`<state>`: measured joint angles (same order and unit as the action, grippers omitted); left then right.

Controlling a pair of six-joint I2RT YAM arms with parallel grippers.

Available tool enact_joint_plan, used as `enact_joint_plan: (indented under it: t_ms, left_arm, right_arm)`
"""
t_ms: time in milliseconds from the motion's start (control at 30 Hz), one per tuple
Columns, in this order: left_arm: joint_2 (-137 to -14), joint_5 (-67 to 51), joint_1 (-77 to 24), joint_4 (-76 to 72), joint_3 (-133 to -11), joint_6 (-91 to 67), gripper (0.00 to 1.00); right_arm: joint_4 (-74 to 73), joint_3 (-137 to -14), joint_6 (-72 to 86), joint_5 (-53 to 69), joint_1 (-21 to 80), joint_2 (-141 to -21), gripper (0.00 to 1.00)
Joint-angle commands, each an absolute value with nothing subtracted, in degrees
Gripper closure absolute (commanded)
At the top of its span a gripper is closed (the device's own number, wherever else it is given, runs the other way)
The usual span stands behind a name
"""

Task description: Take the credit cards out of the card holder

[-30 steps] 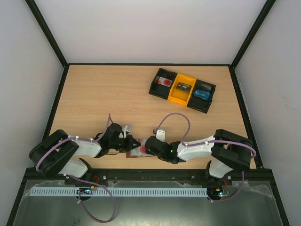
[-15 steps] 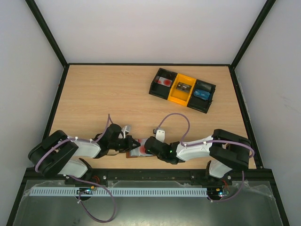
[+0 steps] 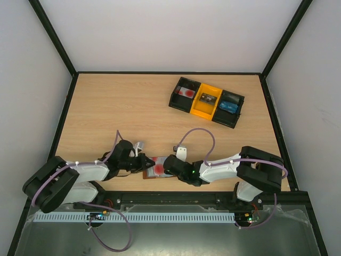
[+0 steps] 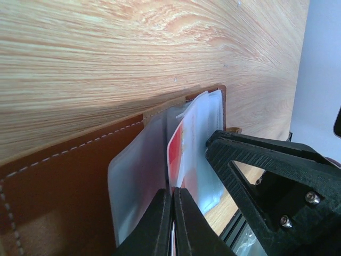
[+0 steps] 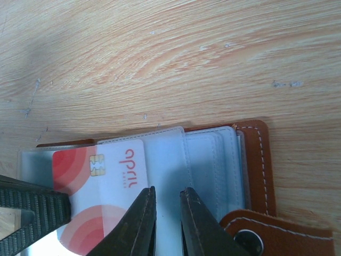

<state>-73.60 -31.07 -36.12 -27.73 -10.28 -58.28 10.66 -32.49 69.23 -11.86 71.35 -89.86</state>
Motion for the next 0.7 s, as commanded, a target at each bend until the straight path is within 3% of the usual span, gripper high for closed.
enact_joint_plan:
  t_ms: [0,667]
  left_arm:
    - [-70.35,-28.60,-34.76,-21.00,-9.57,-55.91,0.97]
    - [-54.16,-23.83,-32.44,-7.41,-10.31,-55.55,0.97]
  right_arm:
    - [1.92,-30.17,69.26,-12.87,71.46,-92.44,0.85]
    - [-0.44,-34.14,67.85,-13.70,71.46,-90.50,0.85]
